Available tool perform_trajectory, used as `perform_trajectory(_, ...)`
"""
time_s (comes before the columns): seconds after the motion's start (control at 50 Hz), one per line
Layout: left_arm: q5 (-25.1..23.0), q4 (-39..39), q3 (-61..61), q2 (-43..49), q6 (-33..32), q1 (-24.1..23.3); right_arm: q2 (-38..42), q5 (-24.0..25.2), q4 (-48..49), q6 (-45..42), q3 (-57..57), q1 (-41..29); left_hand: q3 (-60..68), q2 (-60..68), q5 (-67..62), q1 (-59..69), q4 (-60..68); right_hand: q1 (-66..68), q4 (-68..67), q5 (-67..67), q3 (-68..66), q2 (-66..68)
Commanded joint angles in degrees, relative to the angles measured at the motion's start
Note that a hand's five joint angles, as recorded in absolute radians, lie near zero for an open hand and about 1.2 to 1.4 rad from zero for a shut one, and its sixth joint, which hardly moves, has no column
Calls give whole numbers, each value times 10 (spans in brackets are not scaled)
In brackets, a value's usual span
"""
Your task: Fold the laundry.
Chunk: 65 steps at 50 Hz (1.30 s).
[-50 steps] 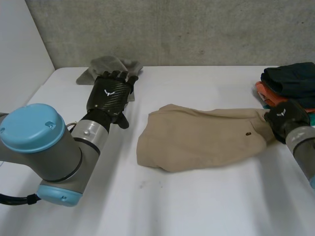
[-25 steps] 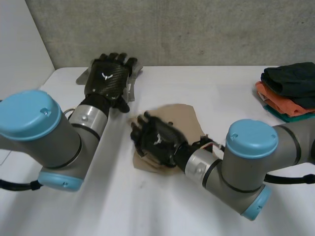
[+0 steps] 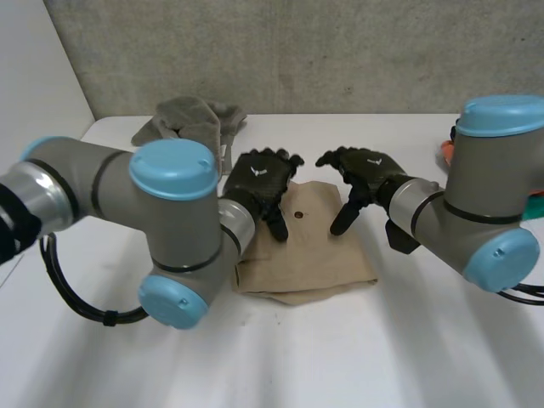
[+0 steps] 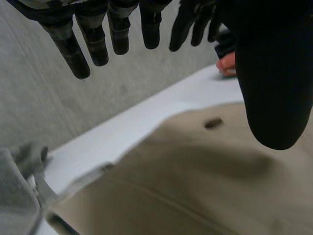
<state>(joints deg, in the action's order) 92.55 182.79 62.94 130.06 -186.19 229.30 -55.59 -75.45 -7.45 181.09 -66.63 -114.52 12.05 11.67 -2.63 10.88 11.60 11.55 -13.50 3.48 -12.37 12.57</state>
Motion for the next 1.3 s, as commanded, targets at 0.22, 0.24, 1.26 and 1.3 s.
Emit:
perform_trajectory(0.22, 89, -48, -25, 85, -106, -13, 109, -7, -25, -158, 49, -11, 2, 6, 4, 14, 6, -15, 35, -35, 24, -26)
perform_trajectory(0.24, 85, -48, -25, 89, -112, -10, 115, -9, -25, -163, 53, -11, 2, 6, 4, 14, 6, -15, 35, -35, 24, -26)
perform_trajectory(1.26, -410, -148, 83, -237, -40, 106, -17, -36, 375, -265, -336, -106, -13, -9, 19, -2, -9, -15, 35, -35, 24, -26)
perform_trajectory(1.3, -410, -147, 83, -235, -40, 107, -2, -36, 384, -272, -323, -106, -13, -9, 19, -2, -9, -15, 35, -35, 24, -26)
